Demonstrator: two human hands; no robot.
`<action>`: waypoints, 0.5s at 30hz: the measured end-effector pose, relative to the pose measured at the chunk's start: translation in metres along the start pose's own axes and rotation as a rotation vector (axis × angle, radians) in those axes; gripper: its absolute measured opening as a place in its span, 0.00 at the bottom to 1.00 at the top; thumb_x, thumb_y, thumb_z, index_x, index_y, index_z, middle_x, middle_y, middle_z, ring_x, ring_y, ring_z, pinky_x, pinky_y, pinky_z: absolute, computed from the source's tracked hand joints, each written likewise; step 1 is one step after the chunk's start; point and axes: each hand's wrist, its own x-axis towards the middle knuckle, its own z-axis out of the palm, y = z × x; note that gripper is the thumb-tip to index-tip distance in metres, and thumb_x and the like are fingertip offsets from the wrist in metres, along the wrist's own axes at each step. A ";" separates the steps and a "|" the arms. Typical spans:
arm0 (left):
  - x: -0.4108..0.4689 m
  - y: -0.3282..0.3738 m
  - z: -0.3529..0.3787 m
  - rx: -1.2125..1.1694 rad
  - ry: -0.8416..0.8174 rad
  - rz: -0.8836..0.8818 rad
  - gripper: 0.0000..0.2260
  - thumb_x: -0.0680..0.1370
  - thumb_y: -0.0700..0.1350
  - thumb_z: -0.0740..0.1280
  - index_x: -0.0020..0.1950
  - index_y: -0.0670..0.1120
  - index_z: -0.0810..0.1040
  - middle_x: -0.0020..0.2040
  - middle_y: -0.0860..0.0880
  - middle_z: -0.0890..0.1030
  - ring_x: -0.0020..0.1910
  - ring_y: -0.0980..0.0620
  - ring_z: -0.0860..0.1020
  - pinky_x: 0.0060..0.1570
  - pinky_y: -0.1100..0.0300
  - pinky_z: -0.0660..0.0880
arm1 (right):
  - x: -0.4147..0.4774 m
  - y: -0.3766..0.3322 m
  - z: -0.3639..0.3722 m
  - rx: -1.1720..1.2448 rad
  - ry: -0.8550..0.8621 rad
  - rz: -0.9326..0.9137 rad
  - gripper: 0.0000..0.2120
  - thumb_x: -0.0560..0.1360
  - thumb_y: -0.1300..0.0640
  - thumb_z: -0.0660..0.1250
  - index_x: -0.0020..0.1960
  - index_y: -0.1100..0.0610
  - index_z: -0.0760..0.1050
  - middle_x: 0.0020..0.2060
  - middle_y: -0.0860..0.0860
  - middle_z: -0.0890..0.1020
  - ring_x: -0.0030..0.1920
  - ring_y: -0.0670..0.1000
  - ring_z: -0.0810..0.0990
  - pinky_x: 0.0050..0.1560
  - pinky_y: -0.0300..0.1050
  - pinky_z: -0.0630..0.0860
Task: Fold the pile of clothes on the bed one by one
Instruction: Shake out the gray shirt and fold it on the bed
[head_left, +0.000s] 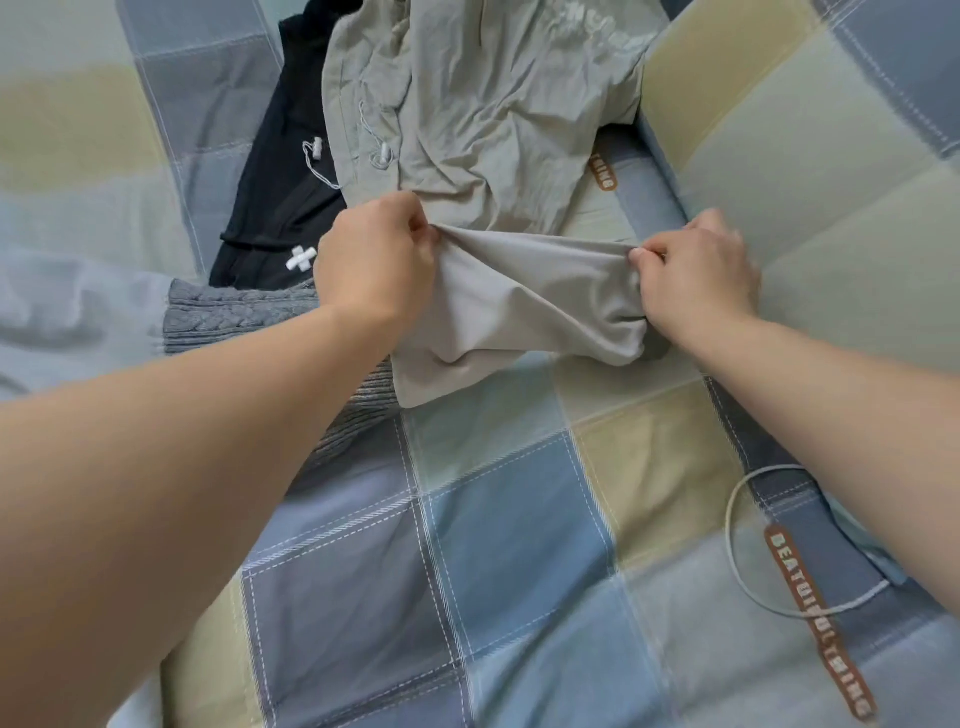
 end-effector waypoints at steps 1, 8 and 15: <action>0.003 0.000 0.000 0.018 0.001 -0.005 0.06 0.79 0.47 0.64 0.51 0.50 0.80 0.50 0.43 0.81 0.49 0.39 0.75 0.42 0.54 0.65 | 0.004 -0.003 0.001 -0.015 -0.019 0.018 0.13 0.82 0.48 0.62 0.54 0.52 0.83 0.57 0.59 0.78 0.58 0.64 0.75 0.51 0.51 0.71; -0.014 -0.032 0.026 -0.079 -0.278 0.163 0.23 0.80 0.46 0.67 0.75 0.51 0.69 0.72 0.44 0.73 0.69 0.42 0.72 0.66 0.49 0.70 | 0.008 -0.018 0.020 0.394 -0.172 0.176 0.22 0.80 0.58 0.64 0.74 0.54 0.70 0.70 0.55 0.74 0.69 0.58 0.73 0.66 0.46 0.69; -0.065 -0.063 0.075 0.278 -0.389 0.226 0.32 0.79 0.67 0.47 0.82 0.60 0.47 0.83 0.51 0.41 0.81 0.43 0.38 0.76 0.37 0.39 | 0.001 -0.006 0.053 0.441 -0.264 0.511 0.44 0.67 0.40 0.72 0.77 0.52 0.59 0.73 0.56 0.69 0.70 0.61 0.71 0.69 0.58 0.70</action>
